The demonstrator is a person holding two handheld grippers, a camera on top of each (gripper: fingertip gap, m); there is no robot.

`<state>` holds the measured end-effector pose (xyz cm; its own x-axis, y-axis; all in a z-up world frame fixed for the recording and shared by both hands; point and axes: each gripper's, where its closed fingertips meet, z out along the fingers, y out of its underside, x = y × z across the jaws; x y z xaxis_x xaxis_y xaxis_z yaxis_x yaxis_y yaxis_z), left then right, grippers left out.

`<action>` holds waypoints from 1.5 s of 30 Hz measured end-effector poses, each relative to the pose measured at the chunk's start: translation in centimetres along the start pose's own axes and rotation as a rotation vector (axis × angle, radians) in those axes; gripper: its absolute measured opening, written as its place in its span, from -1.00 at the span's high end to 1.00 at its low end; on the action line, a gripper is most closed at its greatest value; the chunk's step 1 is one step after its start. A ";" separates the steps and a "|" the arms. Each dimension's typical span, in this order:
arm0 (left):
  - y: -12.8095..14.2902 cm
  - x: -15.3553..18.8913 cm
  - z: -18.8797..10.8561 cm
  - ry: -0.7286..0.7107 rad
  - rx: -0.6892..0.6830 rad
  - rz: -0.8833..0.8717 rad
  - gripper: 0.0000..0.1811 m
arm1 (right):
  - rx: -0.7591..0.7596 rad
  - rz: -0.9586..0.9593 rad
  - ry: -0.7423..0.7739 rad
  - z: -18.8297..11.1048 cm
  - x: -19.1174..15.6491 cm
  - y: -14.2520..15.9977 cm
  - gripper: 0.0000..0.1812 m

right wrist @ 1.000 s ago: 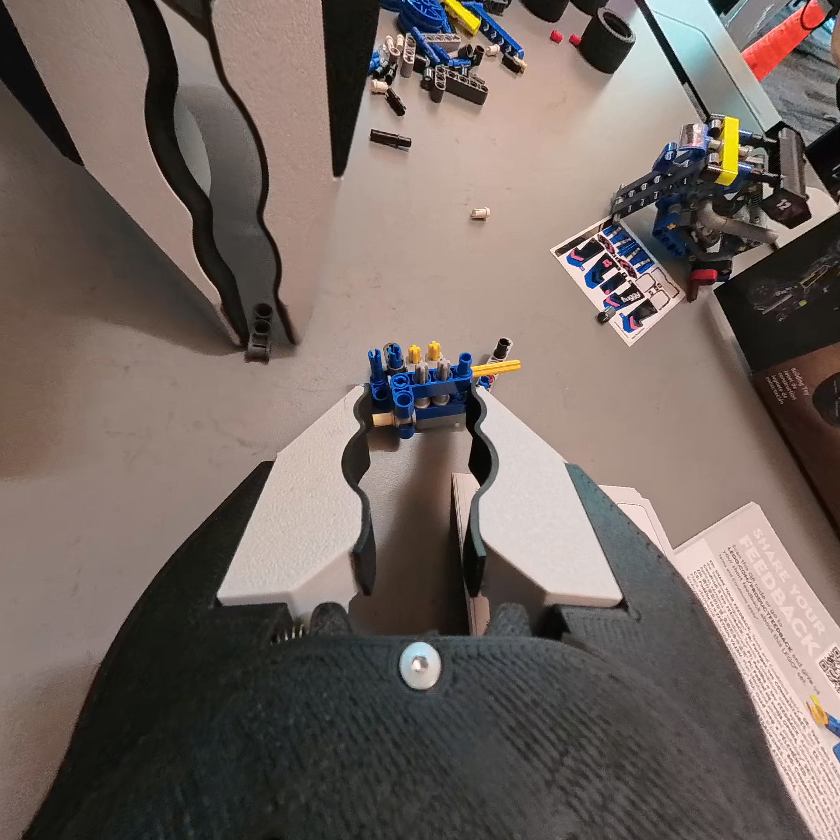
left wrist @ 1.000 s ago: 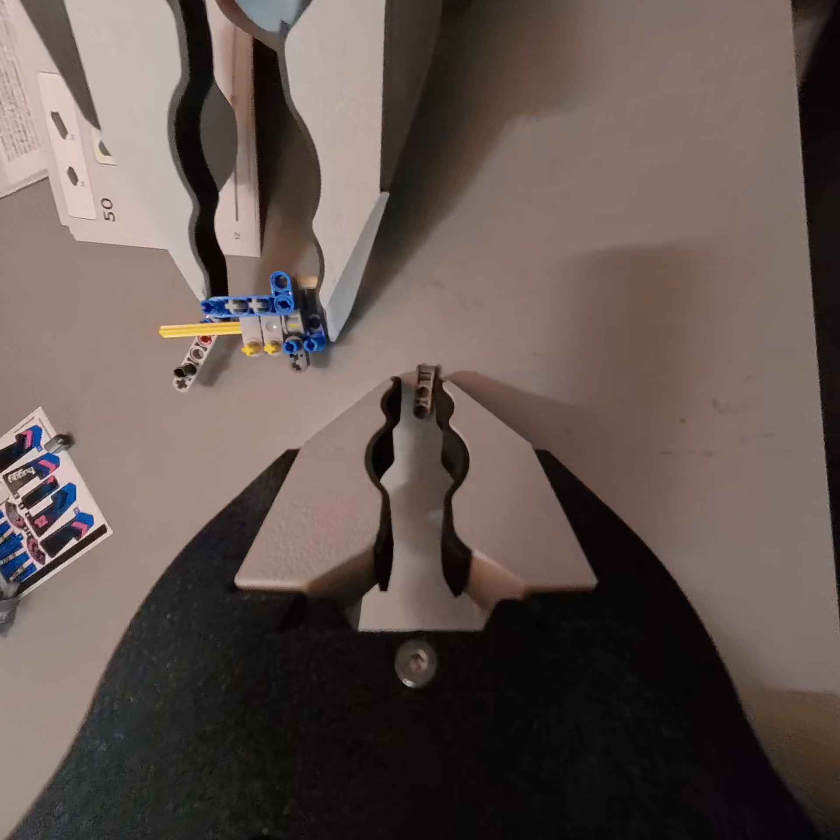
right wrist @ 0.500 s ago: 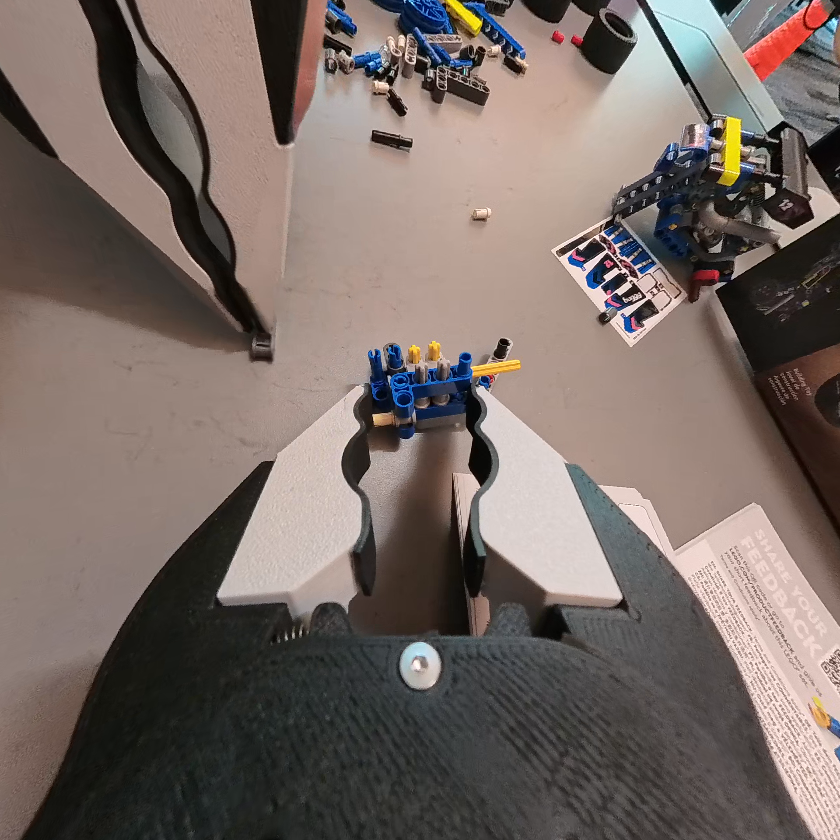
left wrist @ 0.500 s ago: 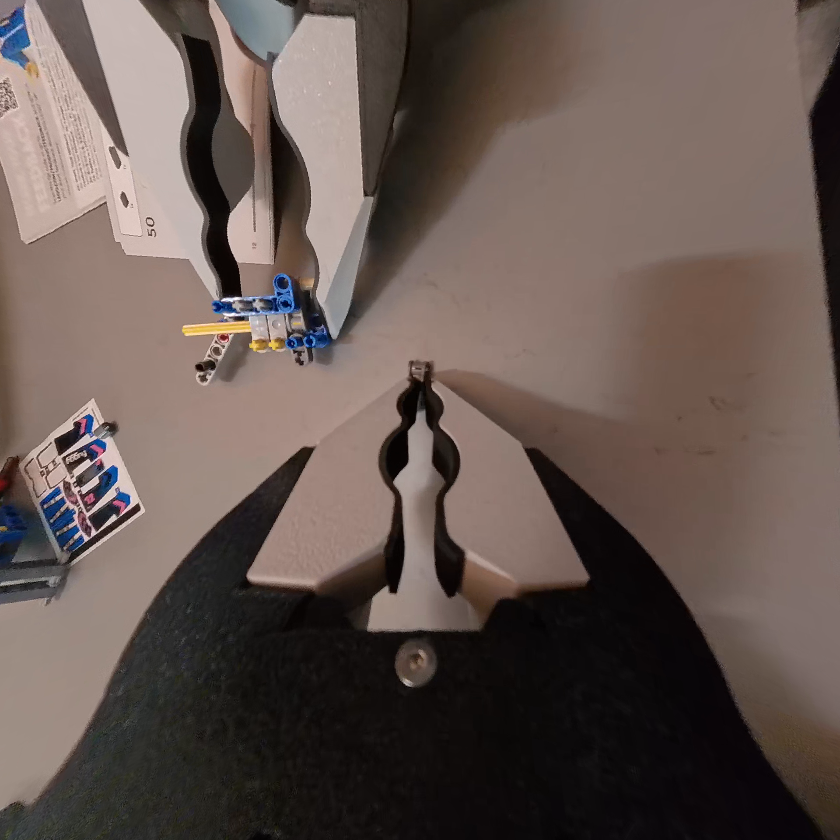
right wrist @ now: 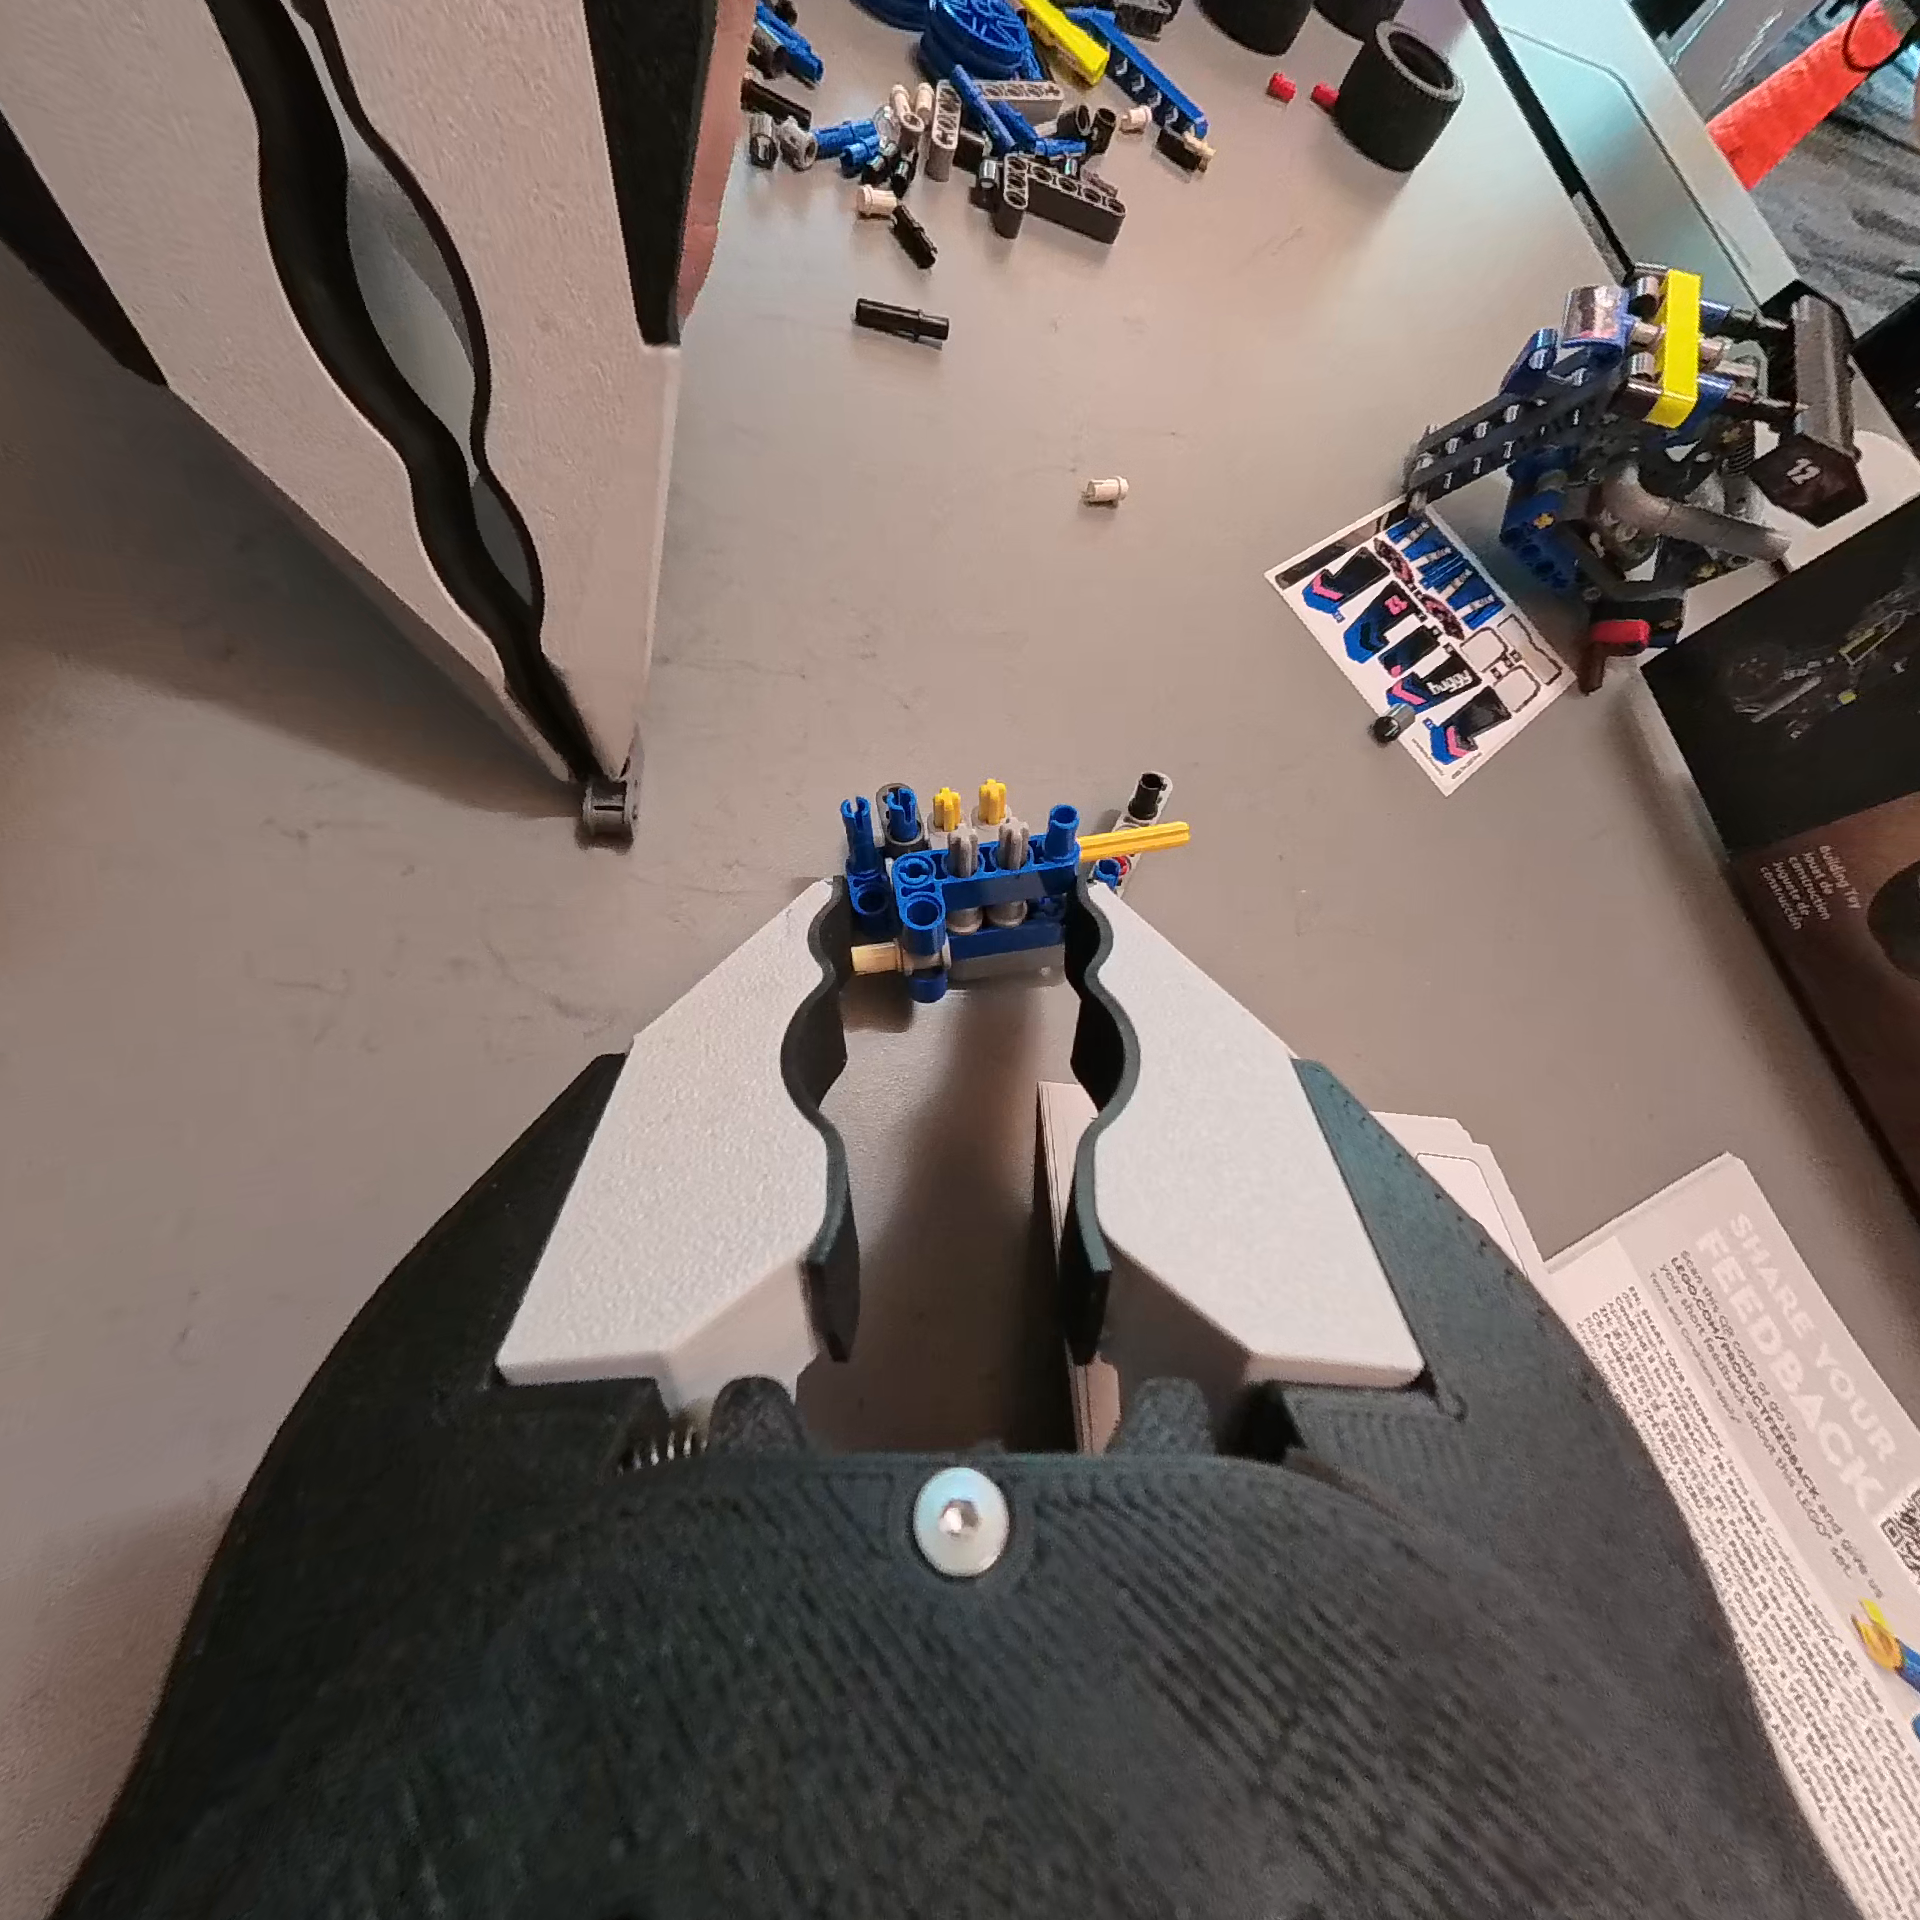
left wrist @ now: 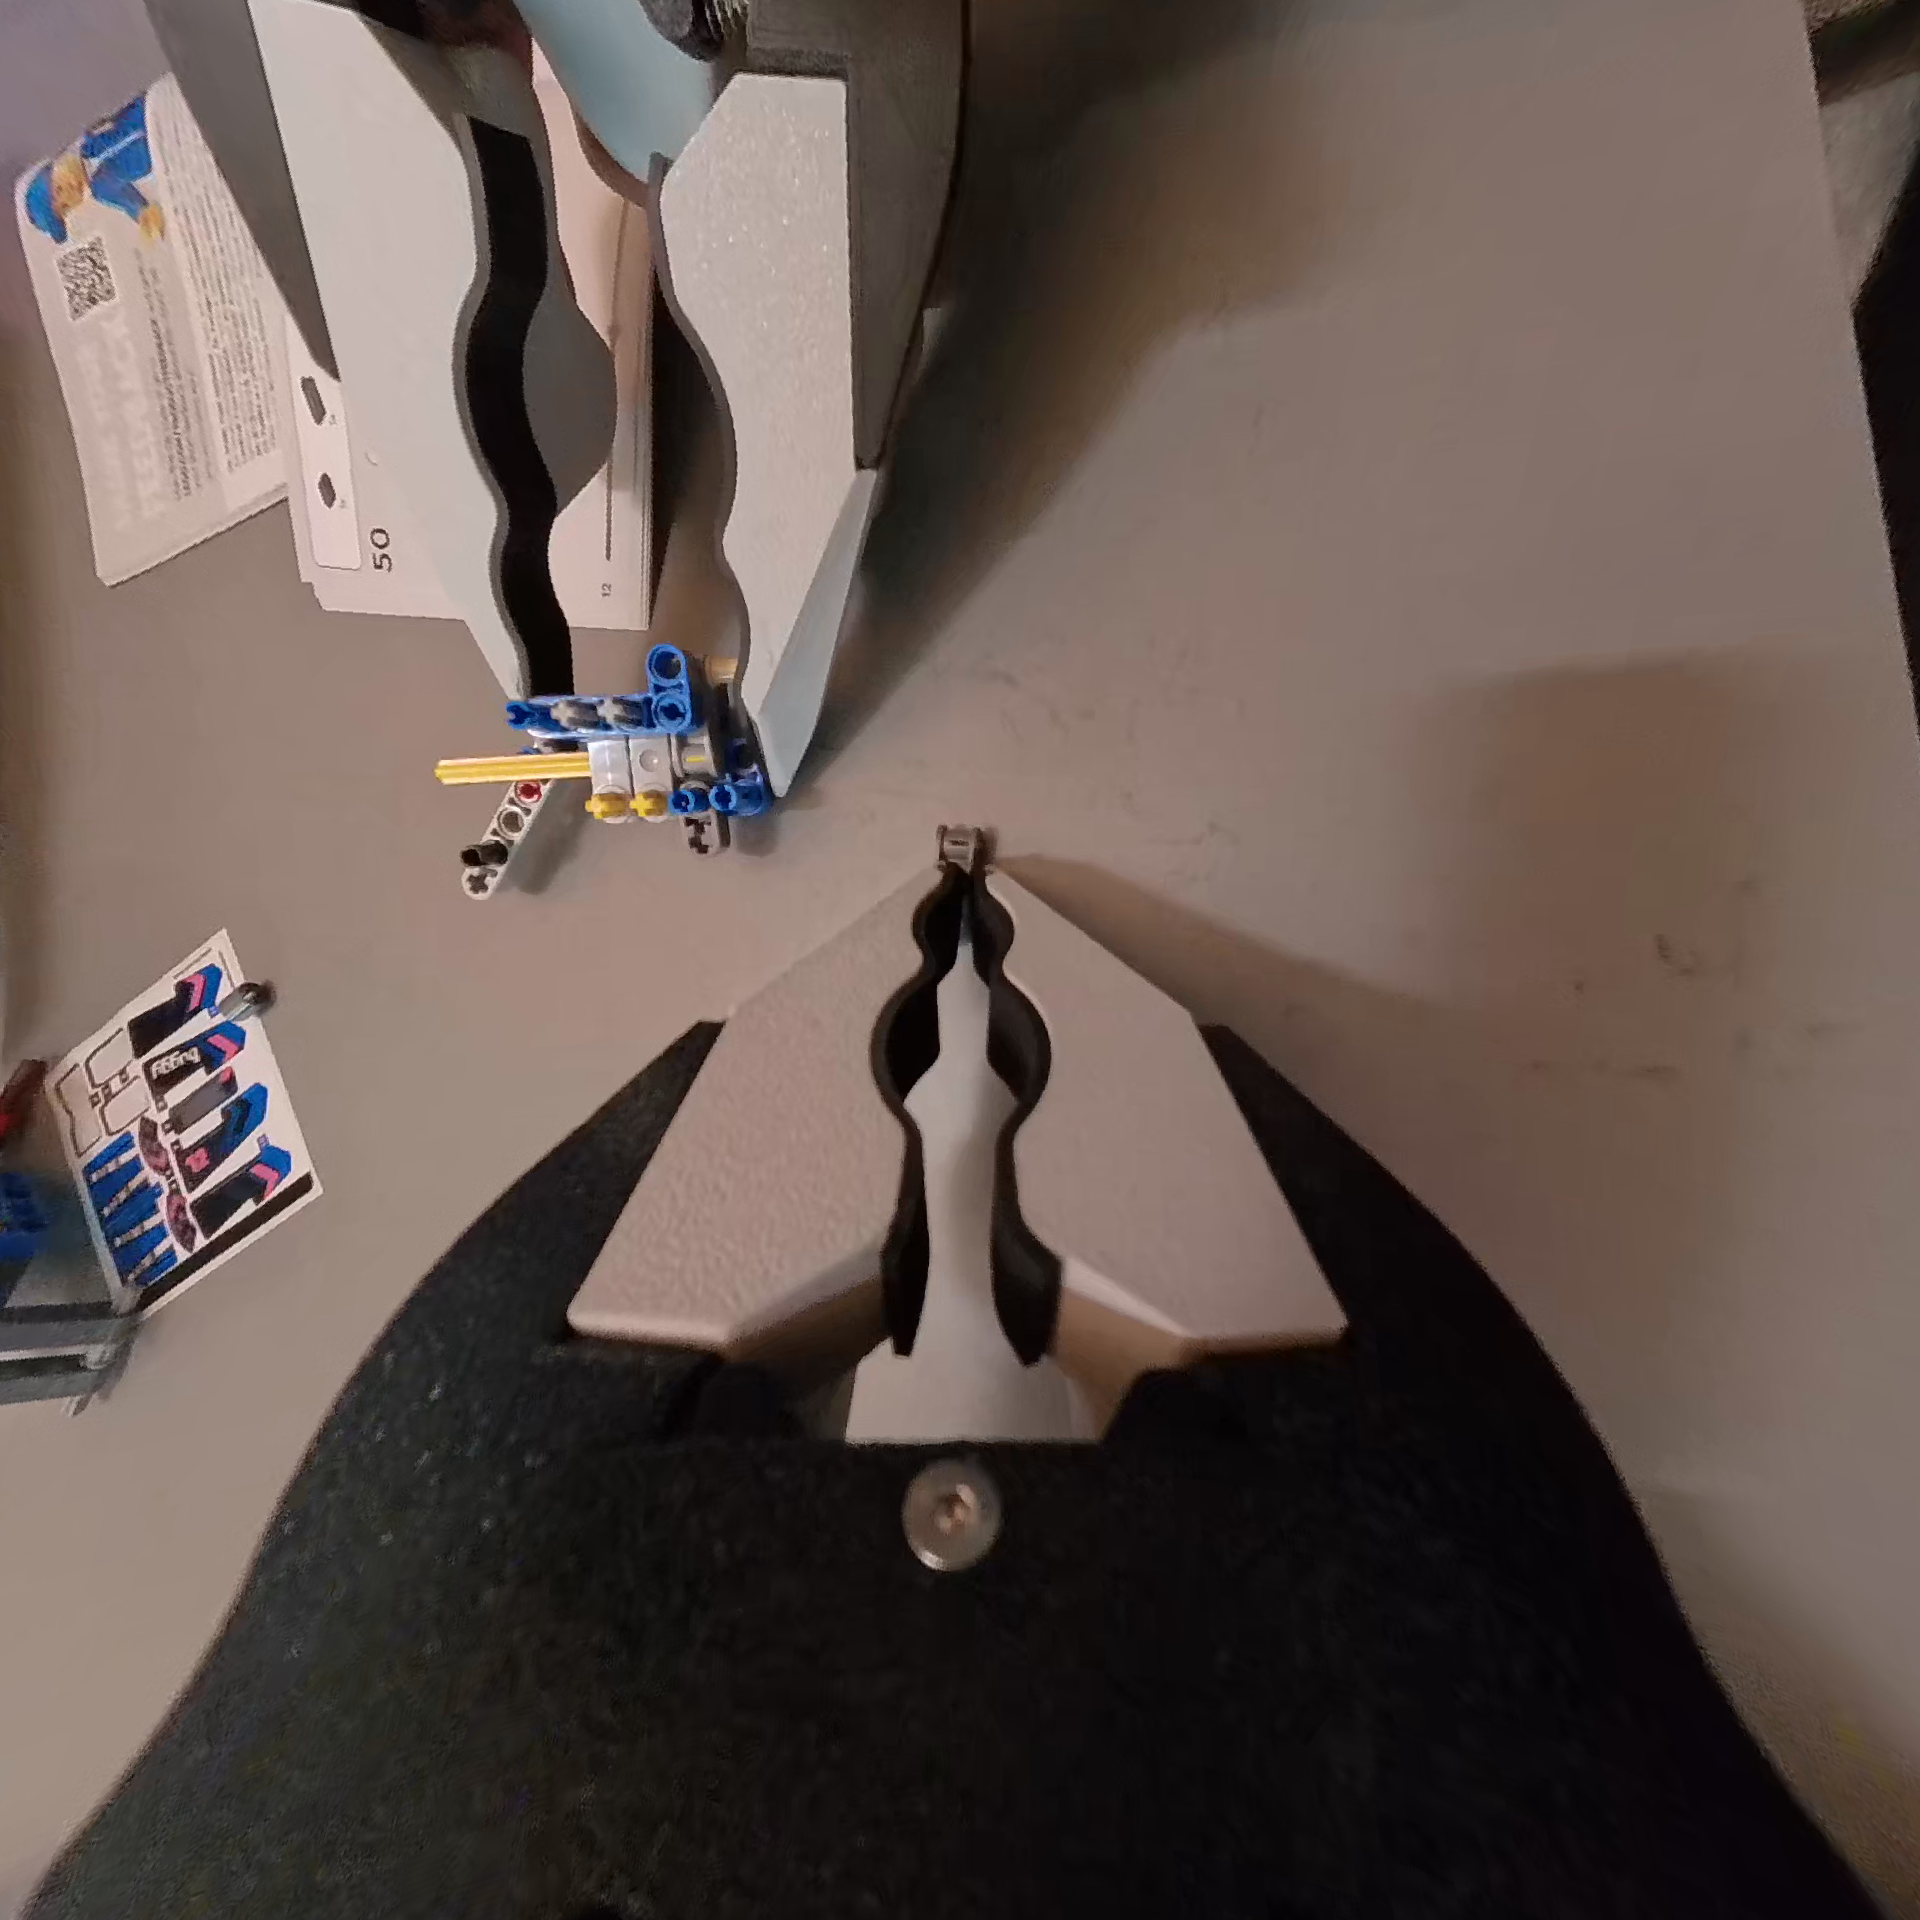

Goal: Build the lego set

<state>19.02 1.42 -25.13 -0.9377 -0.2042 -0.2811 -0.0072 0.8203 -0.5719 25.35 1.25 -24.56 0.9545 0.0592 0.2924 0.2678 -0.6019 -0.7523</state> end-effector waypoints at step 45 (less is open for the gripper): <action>-2.3 -4.2 0.5 -0.119 0.258 -0.100 1.00 | 0.000 0.003 -0.003 0.0 0.0 0.0 0.56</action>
<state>23.12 0.16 -23.04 -0.8893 -0.3511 -0.2929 0.0048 0.6333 -0.7739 25.33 1.27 -24.58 0.9555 0.0597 0.2890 0.2654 -0.6020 -0.7531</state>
